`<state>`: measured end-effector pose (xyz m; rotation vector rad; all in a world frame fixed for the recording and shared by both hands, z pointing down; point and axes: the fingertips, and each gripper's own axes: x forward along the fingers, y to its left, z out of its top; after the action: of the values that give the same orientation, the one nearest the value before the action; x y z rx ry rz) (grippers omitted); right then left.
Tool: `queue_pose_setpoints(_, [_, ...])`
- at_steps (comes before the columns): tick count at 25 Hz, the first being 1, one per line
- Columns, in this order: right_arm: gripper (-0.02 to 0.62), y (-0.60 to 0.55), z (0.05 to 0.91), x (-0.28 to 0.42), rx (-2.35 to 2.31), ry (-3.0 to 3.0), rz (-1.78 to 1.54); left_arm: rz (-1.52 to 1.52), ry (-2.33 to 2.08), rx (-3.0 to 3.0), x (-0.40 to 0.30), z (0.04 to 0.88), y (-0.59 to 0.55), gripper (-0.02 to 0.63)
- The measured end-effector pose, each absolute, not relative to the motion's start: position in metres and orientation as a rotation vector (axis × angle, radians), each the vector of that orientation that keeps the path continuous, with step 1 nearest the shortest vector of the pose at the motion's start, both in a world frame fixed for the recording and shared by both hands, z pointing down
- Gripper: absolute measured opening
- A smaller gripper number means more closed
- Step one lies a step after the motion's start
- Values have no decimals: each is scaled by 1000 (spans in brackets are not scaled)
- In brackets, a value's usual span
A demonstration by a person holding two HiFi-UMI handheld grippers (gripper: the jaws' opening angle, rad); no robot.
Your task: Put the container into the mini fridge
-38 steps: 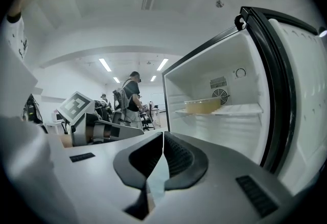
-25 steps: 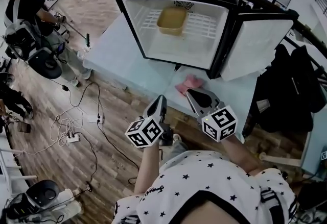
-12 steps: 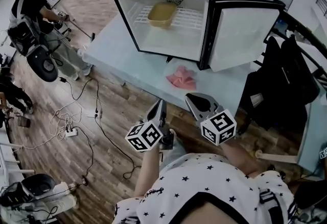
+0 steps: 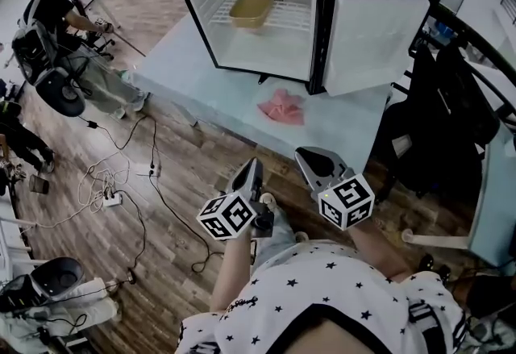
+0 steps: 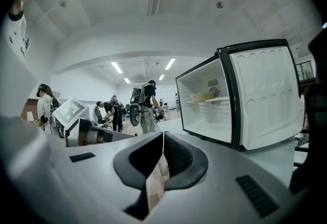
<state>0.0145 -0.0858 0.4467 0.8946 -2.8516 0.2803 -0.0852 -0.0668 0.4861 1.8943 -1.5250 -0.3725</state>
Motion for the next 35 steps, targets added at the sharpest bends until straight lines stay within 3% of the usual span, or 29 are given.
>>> queue_pose_setpoints(35, [21, -51, 449, 47, 938, -2855, 238, -374, -1510, 1900, -53, 490, -31, 5])
